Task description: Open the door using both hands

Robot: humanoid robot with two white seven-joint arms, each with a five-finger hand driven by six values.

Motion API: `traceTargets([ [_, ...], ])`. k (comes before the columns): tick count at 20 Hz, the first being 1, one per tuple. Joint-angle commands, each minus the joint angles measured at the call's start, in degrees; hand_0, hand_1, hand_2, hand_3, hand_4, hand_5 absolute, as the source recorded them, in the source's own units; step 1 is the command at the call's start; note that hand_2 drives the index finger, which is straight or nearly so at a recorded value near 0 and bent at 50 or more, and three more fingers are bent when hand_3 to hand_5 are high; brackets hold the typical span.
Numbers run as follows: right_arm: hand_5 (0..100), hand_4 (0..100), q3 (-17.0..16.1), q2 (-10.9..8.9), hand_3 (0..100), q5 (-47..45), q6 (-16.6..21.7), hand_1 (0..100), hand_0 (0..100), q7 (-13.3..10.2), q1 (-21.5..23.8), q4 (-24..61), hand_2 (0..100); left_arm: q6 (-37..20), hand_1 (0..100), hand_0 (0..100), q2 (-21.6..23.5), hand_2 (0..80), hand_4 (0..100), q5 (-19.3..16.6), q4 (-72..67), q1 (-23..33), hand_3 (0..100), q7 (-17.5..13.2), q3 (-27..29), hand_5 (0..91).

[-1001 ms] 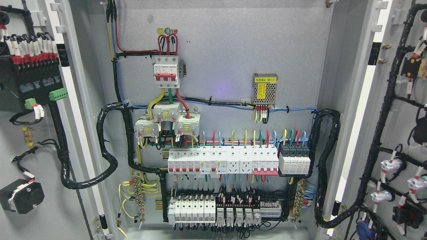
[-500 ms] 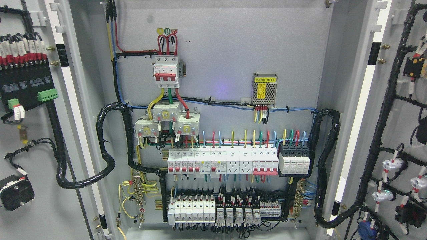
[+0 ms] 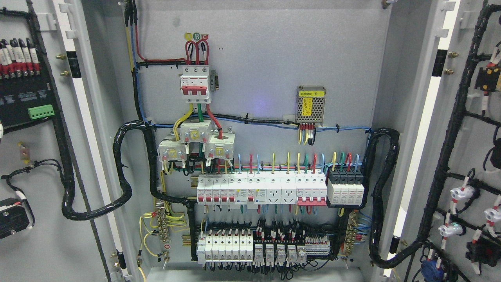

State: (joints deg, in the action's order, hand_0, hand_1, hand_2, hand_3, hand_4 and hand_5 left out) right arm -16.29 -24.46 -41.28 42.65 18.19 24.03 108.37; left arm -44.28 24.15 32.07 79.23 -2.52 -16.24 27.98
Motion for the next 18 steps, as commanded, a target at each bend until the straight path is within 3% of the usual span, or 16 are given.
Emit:
traceTargets([
  [1, 0, 0, -0.93, 0.02, 0, -0.73, 0.42, 39, 12, 0.00, 0.58, -0.27, 0, -20.85, 39, 12, 3.63, 0.0, 0, 0.01, -11.02, -4.33, 0, -0.02, 0.94, 0.0],
  [8, 0, 0, -1.73, 0.02, 0, -2.14, 0.42, 39, 12, 0.00, 1.20, -0.18, 0, -20.85, 39, 12, 4.33, 0.0, 0, -0.16, -13.84, -7.15, 0, -0.20, 0.94, 0.0],
  [18, 0, 0, -2.61, 0.11, 0, -2.40, 0.51, 39, 12, 0.00, 1.37, -0.36, 0, -20.85, 39, 12, 3.98, 0.0, 0, -0.25, -13.14, -6.62, 0, -0.20, 0.41, 0.0],
])
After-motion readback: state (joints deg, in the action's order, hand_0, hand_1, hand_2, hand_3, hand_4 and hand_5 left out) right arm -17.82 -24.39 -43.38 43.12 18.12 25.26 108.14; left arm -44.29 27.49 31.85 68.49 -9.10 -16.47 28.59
